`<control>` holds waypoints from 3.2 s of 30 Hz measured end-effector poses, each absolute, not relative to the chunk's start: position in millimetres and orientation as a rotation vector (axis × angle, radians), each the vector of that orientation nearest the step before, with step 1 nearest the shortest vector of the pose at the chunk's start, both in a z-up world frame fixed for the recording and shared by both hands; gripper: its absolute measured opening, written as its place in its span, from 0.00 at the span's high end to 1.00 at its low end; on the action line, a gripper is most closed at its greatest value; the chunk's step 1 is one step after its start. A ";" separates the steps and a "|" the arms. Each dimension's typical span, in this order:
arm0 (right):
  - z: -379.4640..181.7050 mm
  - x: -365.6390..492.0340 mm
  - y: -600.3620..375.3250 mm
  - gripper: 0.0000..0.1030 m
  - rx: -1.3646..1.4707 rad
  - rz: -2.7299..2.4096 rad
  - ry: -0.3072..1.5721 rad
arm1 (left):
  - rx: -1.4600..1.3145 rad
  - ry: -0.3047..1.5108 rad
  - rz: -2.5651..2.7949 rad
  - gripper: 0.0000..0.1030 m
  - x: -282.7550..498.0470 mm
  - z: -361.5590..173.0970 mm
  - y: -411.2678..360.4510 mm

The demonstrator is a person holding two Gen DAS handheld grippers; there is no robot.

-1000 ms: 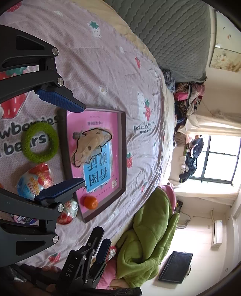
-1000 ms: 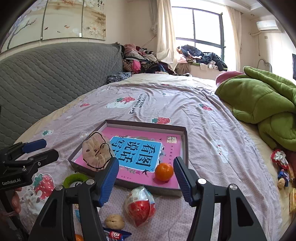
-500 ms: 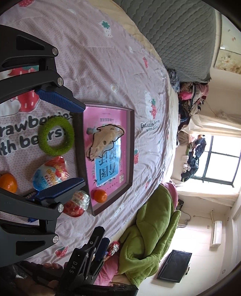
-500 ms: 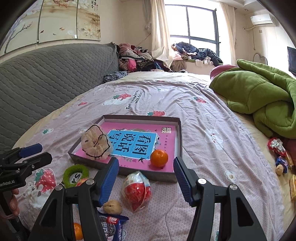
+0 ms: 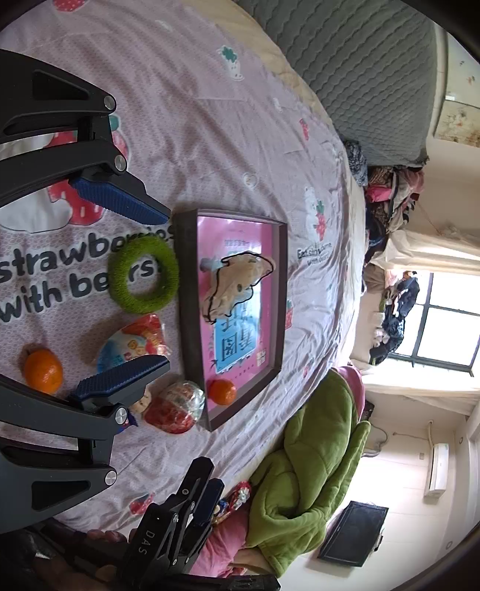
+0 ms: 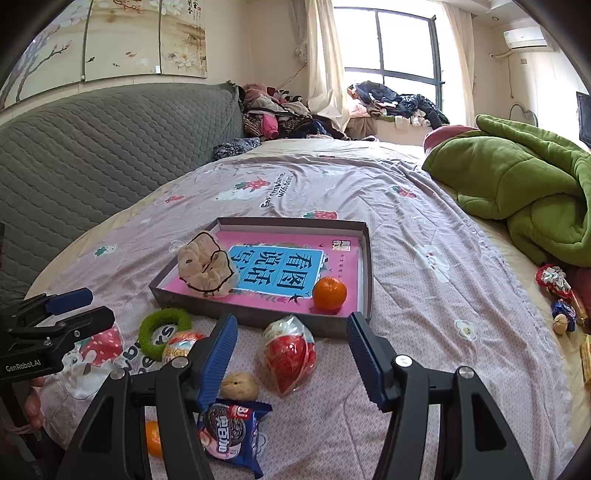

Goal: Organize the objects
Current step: 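Withdraw both tools from the tray back toward the remaining items, then grasp the blue cookie pack with the right tool while the left tool grasps an orange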

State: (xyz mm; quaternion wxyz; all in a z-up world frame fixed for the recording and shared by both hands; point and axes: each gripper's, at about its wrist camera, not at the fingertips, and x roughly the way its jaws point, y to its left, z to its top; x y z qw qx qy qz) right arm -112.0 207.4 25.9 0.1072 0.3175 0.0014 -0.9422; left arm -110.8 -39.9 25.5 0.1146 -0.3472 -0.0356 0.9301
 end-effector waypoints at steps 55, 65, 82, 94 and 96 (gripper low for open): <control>-10.1 -67.2 185.8 0.41 1.057 -2.658 0.052 | -1.197 0.017 2.606 0.28 -65.6 -14.1 -18.3; -14.8 -67.9 185.8 0.41 1.086 -2.638 0.038 | -1.186 0.114 2.541 0.28 -46.3 -22.1 3.7; -31.5 -73.6 167.5 0.41 1.167 -2.558 0.045 | -1.169 0.166 2.457 0.28 -41.3 -39.7 27.1; -46.2 -82.6 160.7 0.41 1.247 -2.536 0.039 | -1.187 0.143 2.494 0.28 -52.6 -47.4 19.6; -47.7 -83.5 160.8 0.41 1.253 -2.532 0.033 | -1.186 0.152 2.494 0.28 -52.6 -48.2 20.9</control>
